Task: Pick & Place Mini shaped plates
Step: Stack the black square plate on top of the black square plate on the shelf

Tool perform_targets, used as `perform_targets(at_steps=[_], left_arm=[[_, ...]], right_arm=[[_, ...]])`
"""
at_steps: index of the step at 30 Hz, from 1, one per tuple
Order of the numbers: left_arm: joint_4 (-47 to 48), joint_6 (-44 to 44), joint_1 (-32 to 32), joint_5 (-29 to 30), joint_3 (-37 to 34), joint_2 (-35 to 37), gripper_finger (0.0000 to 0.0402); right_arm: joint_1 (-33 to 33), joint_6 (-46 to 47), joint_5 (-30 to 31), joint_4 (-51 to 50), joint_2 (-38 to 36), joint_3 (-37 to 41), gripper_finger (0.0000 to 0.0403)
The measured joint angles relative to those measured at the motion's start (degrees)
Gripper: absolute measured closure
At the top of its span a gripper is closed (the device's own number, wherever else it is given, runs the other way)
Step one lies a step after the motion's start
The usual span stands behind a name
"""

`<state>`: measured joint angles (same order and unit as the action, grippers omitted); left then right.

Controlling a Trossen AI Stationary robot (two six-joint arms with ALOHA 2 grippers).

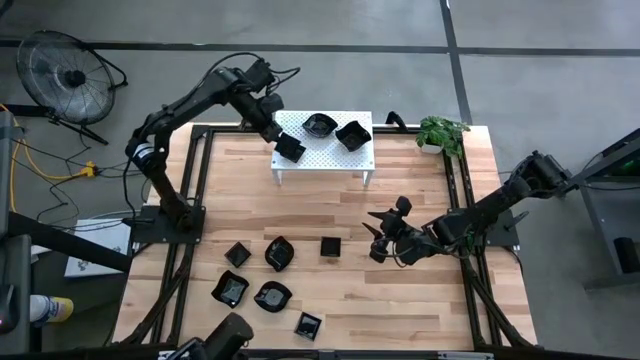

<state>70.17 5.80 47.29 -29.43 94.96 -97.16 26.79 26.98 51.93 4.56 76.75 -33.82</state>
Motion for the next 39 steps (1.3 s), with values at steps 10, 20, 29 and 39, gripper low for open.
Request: perform_targets(at_steps=[10, 20, 29, 39], left_arm=[[-0.18, 0.22, -0.02, -0.87, -0.04, -2.32, 0.0401], [-2.21, 0.42, -0.04, -0.17, -0.04, -2.34, 0.0401], [-4.07, -0.02, -0.04, -1.10, -0.07, -2.34, 0.0401], [-2.34, -0.05, -0.11, -0.28, -0.11, -2.34, 0.0401]], right_arm=[[0.00, 0.86, -0.23, -0.02, 0.00, 0.00, 0.0251], [0.00, 1.09, -0.26, -0.11, 0.00, 0.00, 0.0251], [0.00, 1.09, -1.32, -0.11, 0.00, 0.00, 0.0251], [0.00, 1.09, -1.36, -0.20, 0.00, -0.02, 0.0251]])
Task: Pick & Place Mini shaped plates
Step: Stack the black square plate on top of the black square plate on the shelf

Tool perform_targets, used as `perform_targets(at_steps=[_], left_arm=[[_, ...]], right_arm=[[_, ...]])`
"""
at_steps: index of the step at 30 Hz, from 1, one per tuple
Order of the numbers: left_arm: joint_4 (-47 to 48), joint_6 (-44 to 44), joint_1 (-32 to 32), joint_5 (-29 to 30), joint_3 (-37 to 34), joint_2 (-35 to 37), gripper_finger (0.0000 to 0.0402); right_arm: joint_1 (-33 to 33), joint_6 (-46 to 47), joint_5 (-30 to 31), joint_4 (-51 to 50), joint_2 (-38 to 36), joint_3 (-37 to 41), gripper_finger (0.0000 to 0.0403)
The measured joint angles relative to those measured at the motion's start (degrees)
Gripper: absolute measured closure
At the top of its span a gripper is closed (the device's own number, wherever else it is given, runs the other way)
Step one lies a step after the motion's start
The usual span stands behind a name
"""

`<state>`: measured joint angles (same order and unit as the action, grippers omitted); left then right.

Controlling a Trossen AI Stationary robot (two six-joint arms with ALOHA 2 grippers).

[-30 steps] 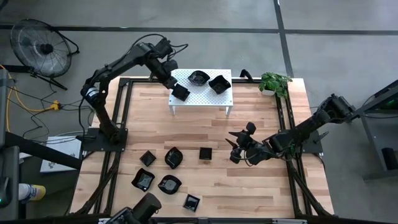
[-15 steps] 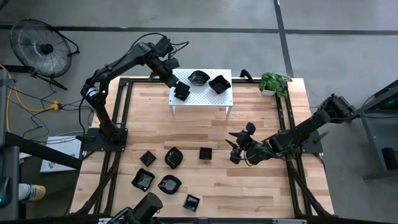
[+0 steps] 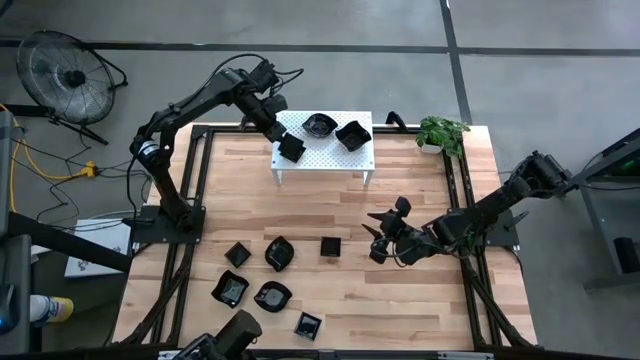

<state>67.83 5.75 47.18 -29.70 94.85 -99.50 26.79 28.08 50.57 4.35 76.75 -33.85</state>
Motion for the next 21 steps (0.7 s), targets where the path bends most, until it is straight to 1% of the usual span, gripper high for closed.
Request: perform_targets(at_steps=[21], left_arm=[[-0.20, 0.01, -1.16, 1.47, 0.00, -0.02, 0.0401]], right_arm=[[0.00, -0.02, -0.87, -0.34, 0.00, 0.00, 0.0251]])
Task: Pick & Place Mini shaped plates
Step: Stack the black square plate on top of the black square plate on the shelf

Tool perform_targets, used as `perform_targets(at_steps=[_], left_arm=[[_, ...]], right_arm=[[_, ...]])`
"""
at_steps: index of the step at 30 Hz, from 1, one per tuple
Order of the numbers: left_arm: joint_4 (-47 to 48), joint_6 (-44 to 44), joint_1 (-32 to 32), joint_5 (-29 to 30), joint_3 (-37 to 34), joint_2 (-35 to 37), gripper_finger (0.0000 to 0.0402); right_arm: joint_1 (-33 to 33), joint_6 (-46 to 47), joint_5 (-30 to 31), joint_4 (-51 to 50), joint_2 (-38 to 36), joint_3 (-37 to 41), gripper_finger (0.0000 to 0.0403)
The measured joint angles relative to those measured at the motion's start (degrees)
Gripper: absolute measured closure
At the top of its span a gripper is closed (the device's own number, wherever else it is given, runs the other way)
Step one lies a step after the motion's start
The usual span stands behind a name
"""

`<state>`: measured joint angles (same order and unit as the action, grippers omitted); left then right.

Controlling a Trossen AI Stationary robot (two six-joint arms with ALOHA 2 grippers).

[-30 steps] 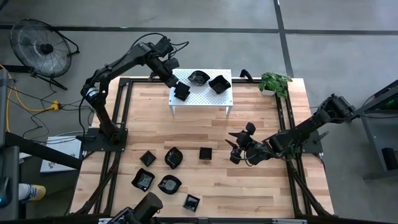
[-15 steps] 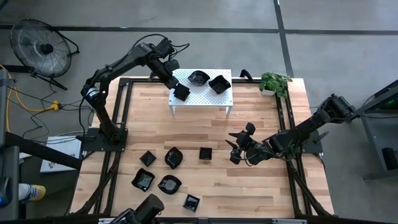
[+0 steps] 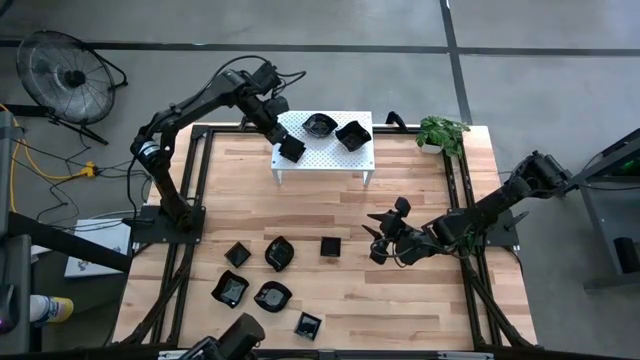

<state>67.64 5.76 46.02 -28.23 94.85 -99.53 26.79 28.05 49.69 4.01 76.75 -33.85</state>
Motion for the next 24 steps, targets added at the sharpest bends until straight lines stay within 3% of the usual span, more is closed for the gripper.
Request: perform_targets(at_steps=[11, 24], left_arm=[[0.01, 0.04, -0.42, 0.31, 0.00, 0.00, 0.0398], [-0.34, 0.08, -0.37, 0.77, 0.00, 0.00, 0.0308]], right_arm=[[0.00, 0.00, -0.15, -0.43, 0.00, 0.00, 0.0251], [0.00, 0.00, -0.20, -0.83, 0.00, 0.00, 0.0251]])
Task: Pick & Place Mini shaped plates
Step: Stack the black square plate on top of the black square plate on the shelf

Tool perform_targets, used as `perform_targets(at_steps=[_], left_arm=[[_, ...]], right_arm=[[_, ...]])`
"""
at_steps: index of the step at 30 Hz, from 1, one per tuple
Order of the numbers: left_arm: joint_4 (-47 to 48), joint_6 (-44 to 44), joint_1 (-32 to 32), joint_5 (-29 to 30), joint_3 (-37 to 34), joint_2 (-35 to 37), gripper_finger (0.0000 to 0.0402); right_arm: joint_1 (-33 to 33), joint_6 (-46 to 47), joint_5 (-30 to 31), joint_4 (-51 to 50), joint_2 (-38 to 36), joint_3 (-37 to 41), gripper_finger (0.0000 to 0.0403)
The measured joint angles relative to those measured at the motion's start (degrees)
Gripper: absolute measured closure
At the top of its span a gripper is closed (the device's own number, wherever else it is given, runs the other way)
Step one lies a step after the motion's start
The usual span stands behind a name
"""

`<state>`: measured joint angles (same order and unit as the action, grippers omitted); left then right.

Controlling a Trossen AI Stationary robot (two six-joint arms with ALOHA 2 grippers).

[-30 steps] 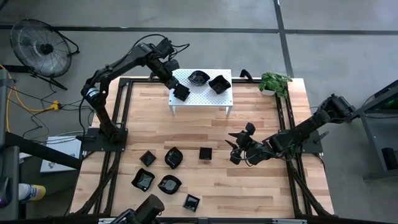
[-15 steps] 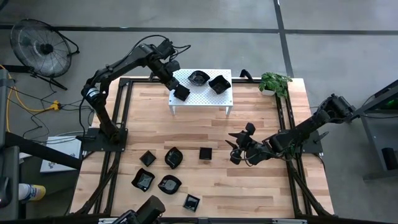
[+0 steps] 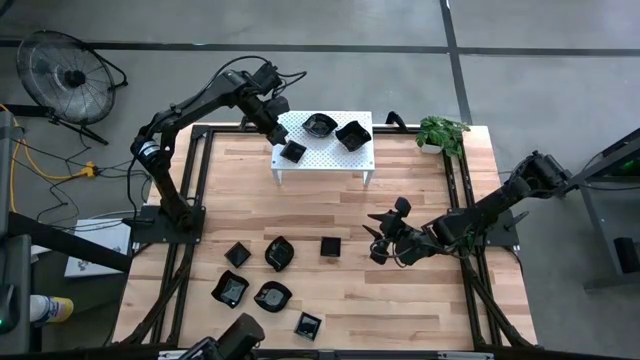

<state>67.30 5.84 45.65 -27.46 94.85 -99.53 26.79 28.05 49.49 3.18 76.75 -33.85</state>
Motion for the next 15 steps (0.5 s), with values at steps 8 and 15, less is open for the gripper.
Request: perform_targets(at_steps=[8, 15], left_arm=[[-0.26, 7.11, 0.09, 0.69, 0.00, 0.66, 0.0305], [-1.09, 17.31, -1.13, 11.66, 0.00, 5.88, 0.0305]], right_arm=[[0.00, -3.50, -3.87, 0.44, -0.02, 0.00, 0.0251], [-0.21, -8.08, -9.29, 0.60, -0.02, -2.14, 0.0251]])
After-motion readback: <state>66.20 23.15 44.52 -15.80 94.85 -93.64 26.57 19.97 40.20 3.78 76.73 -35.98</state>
